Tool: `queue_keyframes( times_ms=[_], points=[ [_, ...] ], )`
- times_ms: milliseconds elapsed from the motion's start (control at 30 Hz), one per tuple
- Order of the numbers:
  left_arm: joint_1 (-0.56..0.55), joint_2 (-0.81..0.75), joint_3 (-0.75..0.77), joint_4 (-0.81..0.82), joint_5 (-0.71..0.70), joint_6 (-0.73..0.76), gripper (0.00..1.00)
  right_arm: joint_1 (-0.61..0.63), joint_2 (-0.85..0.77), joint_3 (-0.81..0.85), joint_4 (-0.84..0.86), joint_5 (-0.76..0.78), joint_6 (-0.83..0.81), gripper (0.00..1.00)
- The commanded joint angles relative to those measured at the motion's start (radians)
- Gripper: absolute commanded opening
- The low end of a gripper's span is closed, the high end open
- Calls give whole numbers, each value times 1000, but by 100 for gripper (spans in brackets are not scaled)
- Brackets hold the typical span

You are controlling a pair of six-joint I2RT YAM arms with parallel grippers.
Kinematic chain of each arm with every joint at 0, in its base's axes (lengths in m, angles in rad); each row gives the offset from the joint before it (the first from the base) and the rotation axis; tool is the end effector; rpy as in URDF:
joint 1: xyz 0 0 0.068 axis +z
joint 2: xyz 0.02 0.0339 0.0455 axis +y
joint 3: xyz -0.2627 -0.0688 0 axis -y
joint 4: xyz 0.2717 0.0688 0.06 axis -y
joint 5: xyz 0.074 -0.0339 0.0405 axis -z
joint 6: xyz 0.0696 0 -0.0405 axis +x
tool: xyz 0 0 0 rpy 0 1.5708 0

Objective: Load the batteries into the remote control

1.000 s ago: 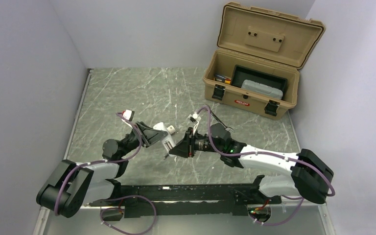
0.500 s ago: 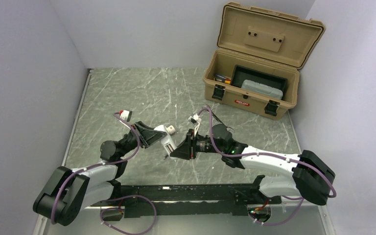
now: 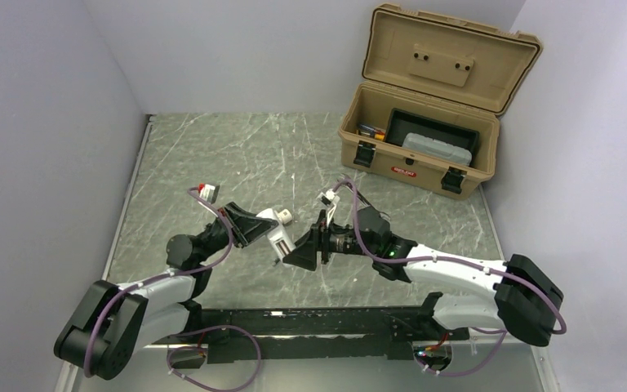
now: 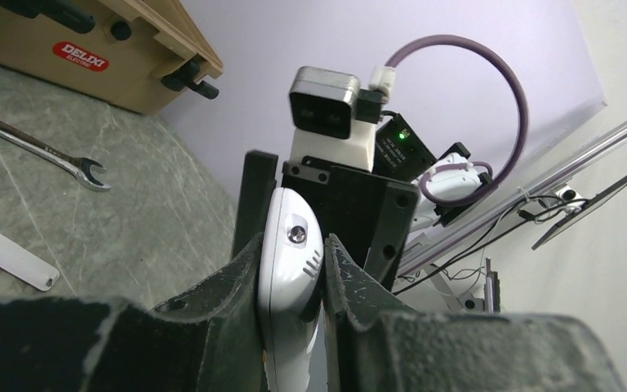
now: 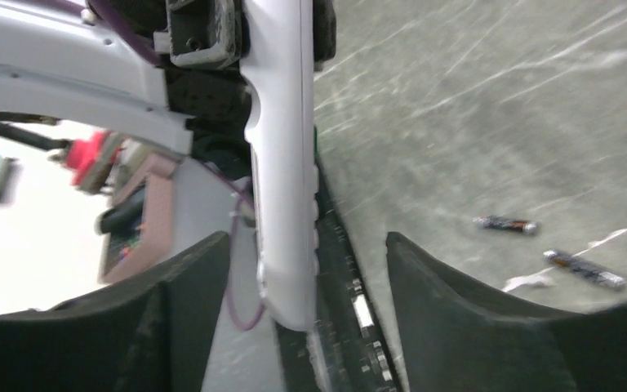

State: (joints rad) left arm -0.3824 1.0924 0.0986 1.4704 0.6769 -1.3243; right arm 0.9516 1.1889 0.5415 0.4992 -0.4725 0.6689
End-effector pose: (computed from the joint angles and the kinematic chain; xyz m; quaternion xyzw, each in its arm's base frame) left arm 0.1800 -0.1194 0.2106 0.0300 0.5659 -0.7206 0.3995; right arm 0.1538 0.2704 0.2212 -0.2550 0.7076 0.5820 0.3090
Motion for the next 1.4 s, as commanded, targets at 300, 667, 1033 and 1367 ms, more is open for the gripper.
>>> queue_keyframes(
  times_ms=[300, 667, 1033, 1367],
  points=[
    [59, -174, -43, -301, -3, 130, 0, -4, -277, 77, -343, 498, -177, 92],
    [204, -541, 76, -1061, -16, 373, 0, -15, -256, 80, -542, 651, -183, 30],
    [517, -452, 131, -1004, 192, 287, 0, 100, 85, 240, -570, 616, -125, 38],
    [711, -339, 160, -928, 342, 288, 0, 29, 278, 266, -345, 153, -997, 57]
  ],
)
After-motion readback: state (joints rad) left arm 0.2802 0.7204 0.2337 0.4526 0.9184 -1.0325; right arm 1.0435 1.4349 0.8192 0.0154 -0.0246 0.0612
